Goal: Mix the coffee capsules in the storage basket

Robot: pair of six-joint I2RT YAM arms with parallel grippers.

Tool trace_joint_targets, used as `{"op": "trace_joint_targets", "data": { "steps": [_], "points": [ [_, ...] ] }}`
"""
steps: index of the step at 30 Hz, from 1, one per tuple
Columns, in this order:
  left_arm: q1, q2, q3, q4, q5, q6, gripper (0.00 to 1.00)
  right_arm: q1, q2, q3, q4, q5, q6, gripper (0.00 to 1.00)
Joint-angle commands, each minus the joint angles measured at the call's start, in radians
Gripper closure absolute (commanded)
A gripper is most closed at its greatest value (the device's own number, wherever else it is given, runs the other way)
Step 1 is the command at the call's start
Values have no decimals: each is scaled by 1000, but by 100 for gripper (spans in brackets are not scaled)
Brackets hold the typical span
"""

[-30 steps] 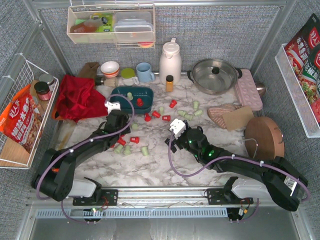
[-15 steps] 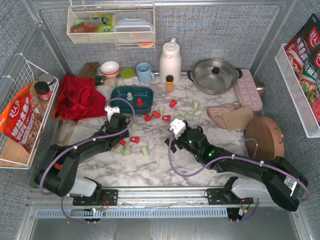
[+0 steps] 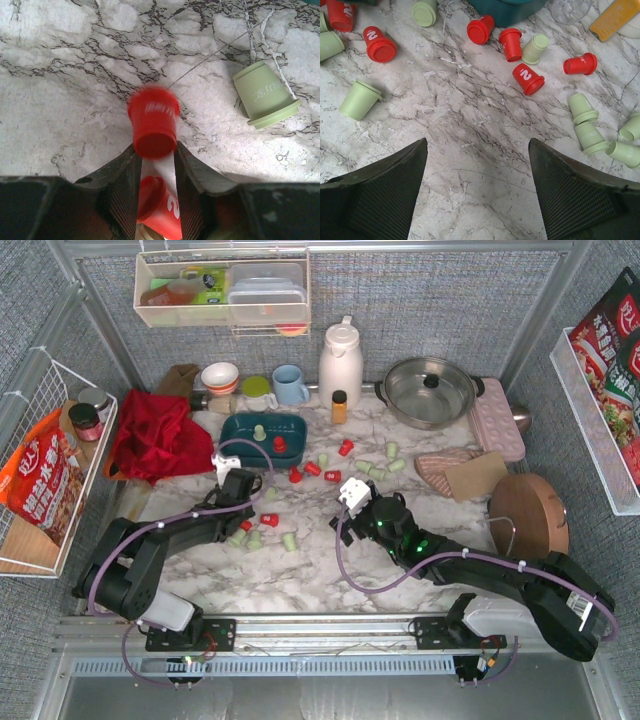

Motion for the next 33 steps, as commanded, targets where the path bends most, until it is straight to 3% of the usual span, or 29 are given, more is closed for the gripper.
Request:
{"op": "trace_joint_targets", "data": {
  "steps": [1, 9, 12, 15, 22, 29, 33],
  "points": [
    [1, -6, 0, 28, -21, 14, 60, 1, 4, 11, 27, -12, 9, 14],
    [2, -29, 29, 26, -39, 33, 61, 1, 8, 12, 26, -12, 9, 14],
    [2, -26, 75, -37, -81, 22, 42, 1, 6, 11, 25, -9, 6, 14],
    [5, -33, 102, -79, -139, 13, 30, 2, 3, 11, 25, -10, 6, 14],
    [76, -14, 153, -85, -132, 110, 26, 2, 3, 11, 23, -15, 9, 14],
    [168, 14, 132, 59, 158, 379, 26, 2, -5, 11, 20, -13, 6, 14],
    [239, 34, 151, 81, 304, 401, 24, 1, -8, 11, 20, -17, 8, 14]
  ]
}}
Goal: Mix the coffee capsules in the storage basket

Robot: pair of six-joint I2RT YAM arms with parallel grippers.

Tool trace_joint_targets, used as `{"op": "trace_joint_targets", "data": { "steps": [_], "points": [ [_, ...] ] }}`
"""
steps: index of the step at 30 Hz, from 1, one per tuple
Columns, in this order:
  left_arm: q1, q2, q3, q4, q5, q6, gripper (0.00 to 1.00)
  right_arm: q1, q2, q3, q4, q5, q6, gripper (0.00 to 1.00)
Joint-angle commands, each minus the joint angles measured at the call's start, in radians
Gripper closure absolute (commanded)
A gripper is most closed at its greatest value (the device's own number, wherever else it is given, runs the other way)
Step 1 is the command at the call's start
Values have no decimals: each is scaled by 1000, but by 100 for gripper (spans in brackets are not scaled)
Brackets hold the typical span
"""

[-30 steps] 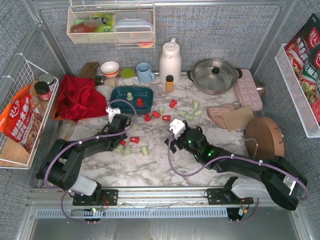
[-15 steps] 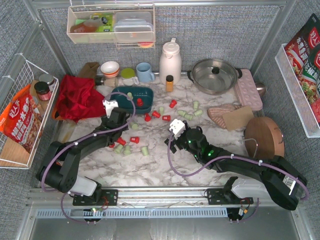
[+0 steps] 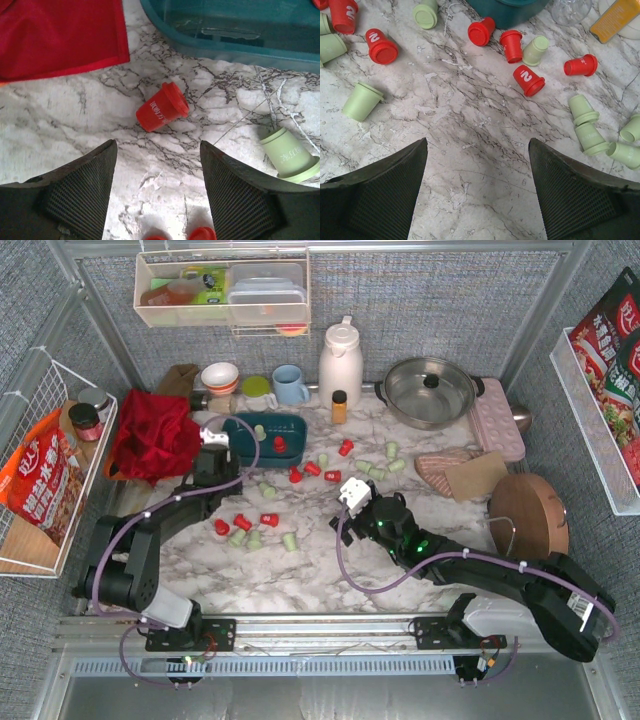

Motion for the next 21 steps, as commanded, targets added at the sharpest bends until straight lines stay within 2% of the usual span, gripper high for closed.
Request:
{"op": "trace_joint_targets", "data": {
  "steps": [1, 5, 10, 13, 17, 21],
  "points": [
    [69, 27, 28, 69, 237, 86, 23, 1, -6, 11, 23, -15, 5, 14],
    [146, 125, 114, 3, 416, 80, 21, 1, -10, 11, 19, -22, 7, 14],
    [179, 254, 215, -126, 500, 113, 25, 1, -38, 11, 11, -27, 6, 14],
    [180, 289, 254, -182, 499, 151, 29, 1, -50, 8, 8, -32, 9, 14],
    [179, 315, 278, -236, 479, 159, 47, 1, -70, 5, 1, -37, 13, 14],
    [179, 292, 269, -255, 457, 138, 47, 1, -86, 2, 4, -37, 18, 14]
  ]
}}
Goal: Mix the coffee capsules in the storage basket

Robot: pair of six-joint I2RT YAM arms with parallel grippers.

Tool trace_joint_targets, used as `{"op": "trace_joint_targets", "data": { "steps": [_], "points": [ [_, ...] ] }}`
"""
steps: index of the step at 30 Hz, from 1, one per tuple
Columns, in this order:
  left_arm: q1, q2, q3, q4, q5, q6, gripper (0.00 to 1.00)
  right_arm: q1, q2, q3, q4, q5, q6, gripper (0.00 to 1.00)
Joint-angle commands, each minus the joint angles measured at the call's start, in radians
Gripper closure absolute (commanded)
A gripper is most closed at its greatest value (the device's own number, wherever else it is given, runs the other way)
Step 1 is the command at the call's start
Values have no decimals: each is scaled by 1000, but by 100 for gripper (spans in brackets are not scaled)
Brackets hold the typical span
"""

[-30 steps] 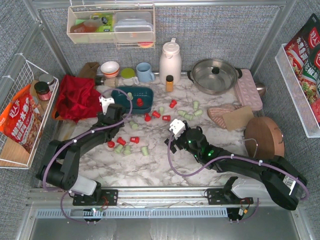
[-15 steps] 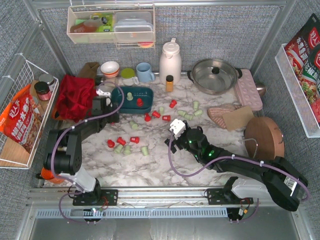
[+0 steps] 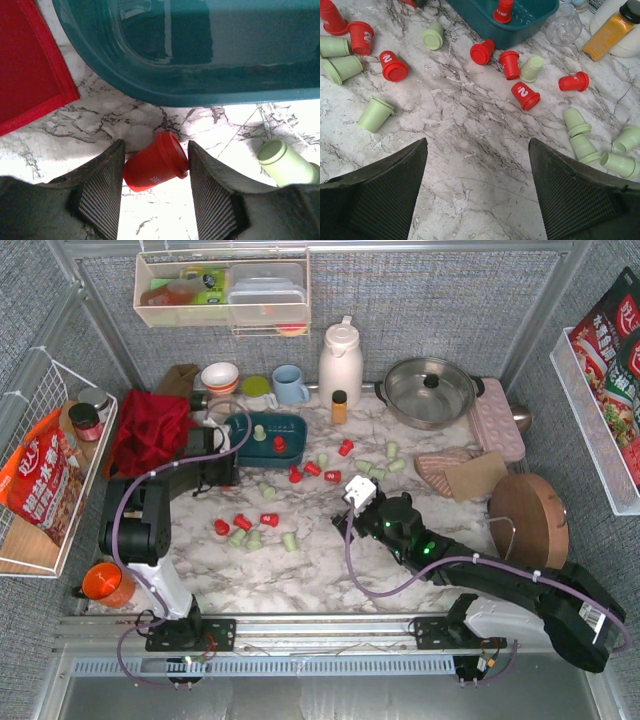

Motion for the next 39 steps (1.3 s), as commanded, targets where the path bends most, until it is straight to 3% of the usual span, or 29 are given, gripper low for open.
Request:
{"op": "trace_joint_targets", "data": {
  "steps": [1, 12, 19, 22, 26, 28, 33, 34, 35, 39],
  "points": [
    [1, -20, -10, -103, -19, -6, 47, 1, -13, 2, 10, -11, 15, 14],
    [-33, -224, -78, -65, -45, -149, 51, 3, -19, 1, 8, -16, 21, 14],
    [-60, -282, 23, 93, -47, -253, 47, 4, 4, 7, 8, -18, 20, 14],
    [-59, -206, 82, 182, -78, -262, 40, 5, 1, 8, 3, -11, 15, 14],
    [-59, -58, 239, 84, -148, -251, 31, 4, -4, 7, -4, 1, 9, 14],
    [-59, -20, 276, 81, -164, -256, 3, 5, -3, 9, -4, 3, 8, 13],
    [-60, -62, 264, 88, -253, -312, 1, 4, 3, 14, -9, 11, 11, 12],
    [-60, -90, 251, 79, -286, -328, 1, 4, 1, 16, -12, 16, 13, 11],
    [-60, -125, 233, 71, -316, -343, 1, 5, -2, 17, -14, 22, 14, 2],
    [-60, -298, 102, 52, -494, -468, 1, 5, -9, 17, -15, 56, 25, 1]
  ]
}}
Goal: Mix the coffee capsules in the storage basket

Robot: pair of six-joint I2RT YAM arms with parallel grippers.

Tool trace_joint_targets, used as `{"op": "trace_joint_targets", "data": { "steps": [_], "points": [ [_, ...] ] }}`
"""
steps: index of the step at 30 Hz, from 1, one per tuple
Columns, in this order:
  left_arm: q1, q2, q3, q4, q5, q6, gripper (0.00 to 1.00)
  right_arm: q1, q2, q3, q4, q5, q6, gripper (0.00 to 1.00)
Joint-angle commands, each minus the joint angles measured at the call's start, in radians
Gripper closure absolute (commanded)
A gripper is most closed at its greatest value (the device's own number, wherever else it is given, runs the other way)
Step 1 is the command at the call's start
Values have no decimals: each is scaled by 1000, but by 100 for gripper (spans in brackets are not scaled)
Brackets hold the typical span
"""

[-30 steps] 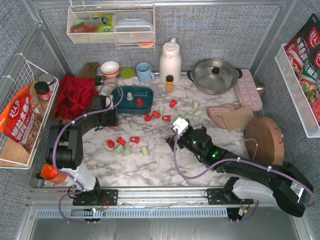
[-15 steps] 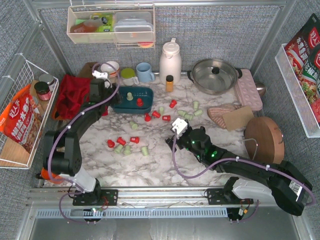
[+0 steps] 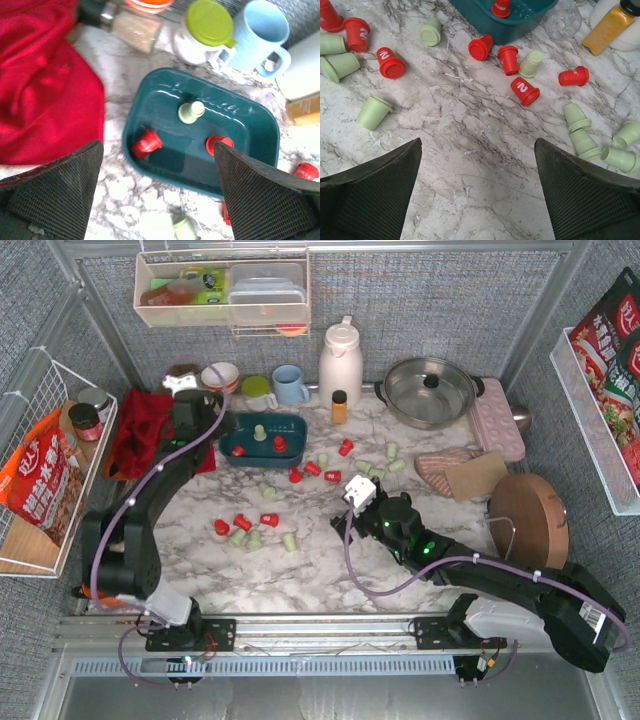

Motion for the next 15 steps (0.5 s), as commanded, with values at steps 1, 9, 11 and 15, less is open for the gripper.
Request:
{"op": "trace_joint_targets", "data": {
  "steps": [1, 9, 11, 15],
  "points": [
    [2, -162, -118, -51, -281, -211, 1, 2, -5, 12, 11, 57, 20, 1],
    [-4, -518, -364, -201, -221, -266, 29, -10, -33, -6, 54, 71, 88, 1],
    [-35, -572, -390, -290, -199, -282, 29, -23, -34, -24, 98, 102, 154, 1],
    [-134, -637, -440, -477, -238, -333, 27, -50, -2, -28, 120, 144, 266, 1]
  ]
}}
